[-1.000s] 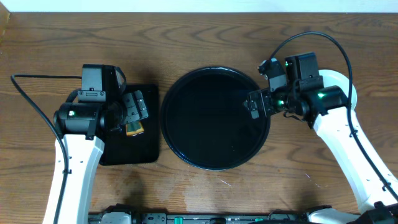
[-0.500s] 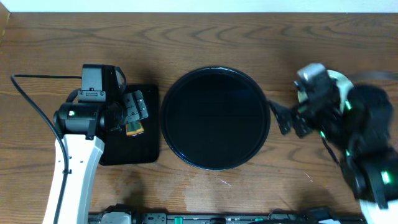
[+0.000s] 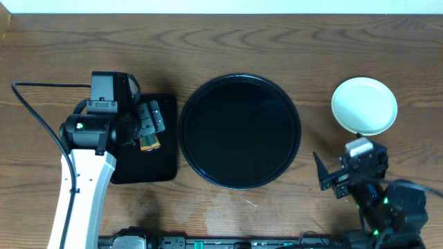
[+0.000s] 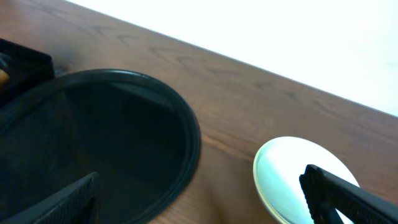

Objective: Clean dirty plates on tray and stack at the side

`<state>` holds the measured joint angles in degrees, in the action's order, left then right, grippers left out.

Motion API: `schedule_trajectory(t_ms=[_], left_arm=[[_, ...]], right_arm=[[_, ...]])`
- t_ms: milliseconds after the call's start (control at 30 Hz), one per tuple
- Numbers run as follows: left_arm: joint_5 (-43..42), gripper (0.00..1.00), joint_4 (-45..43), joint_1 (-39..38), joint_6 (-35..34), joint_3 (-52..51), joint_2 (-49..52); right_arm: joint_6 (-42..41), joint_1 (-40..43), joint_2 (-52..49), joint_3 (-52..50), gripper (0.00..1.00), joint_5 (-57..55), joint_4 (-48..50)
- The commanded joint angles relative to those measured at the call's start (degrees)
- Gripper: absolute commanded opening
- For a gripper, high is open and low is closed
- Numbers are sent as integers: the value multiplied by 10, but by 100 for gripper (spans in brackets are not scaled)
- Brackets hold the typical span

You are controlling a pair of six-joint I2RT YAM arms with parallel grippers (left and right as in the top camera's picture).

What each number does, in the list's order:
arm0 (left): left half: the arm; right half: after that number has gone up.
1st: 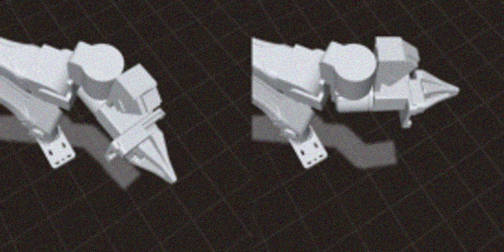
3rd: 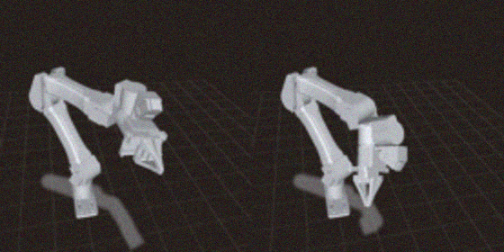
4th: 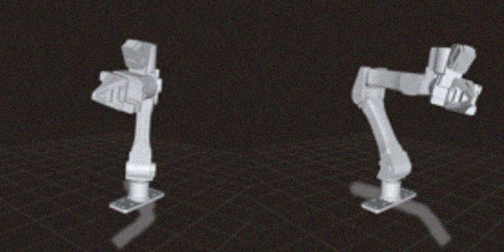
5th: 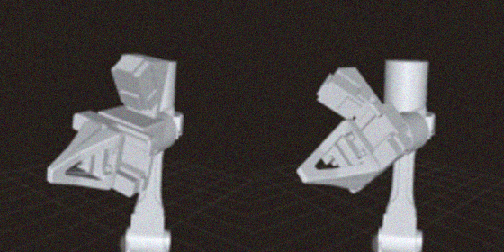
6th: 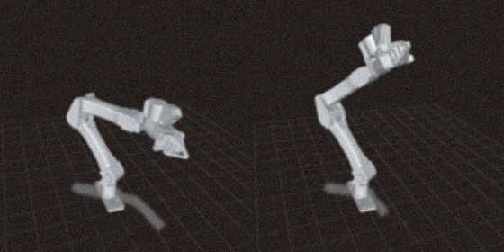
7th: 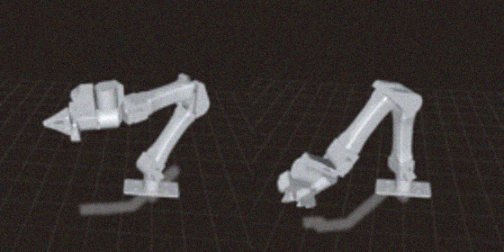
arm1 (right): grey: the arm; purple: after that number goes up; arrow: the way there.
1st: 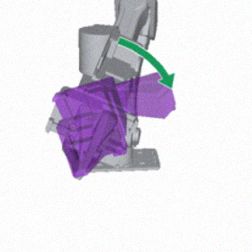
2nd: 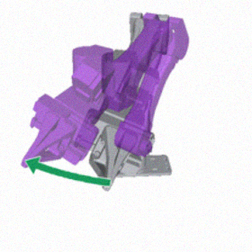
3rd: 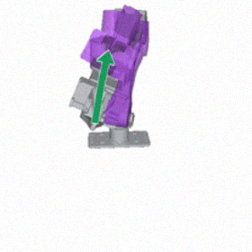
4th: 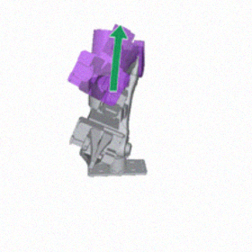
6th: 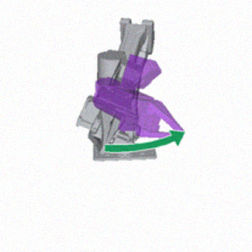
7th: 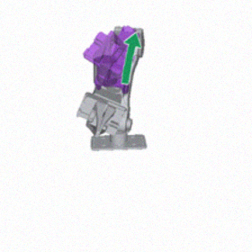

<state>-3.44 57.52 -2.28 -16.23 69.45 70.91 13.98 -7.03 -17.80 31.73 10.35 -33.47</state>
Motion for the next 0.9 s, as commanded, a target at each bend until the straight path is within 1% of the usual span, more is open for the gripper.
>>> schedule_trajectory(t_ms=[0,333,467,533,867], left_arm=[[7,92,1,3,6,4,-5],[7,92,1,3,6,4,-5],[7,92,1,3,6,4,-5],[7,92,1,3,6,4,-5],[7,92,1,3,6,4,-5]], right_arm=[[7,4,48,-51,99,-25,17],[7,9,178,-226,99,-24,144],[7,7,176,-287,99,-24,236],[7,7,175,-314,99,-24,307],[13,6,174,-314,99,-26,299]])
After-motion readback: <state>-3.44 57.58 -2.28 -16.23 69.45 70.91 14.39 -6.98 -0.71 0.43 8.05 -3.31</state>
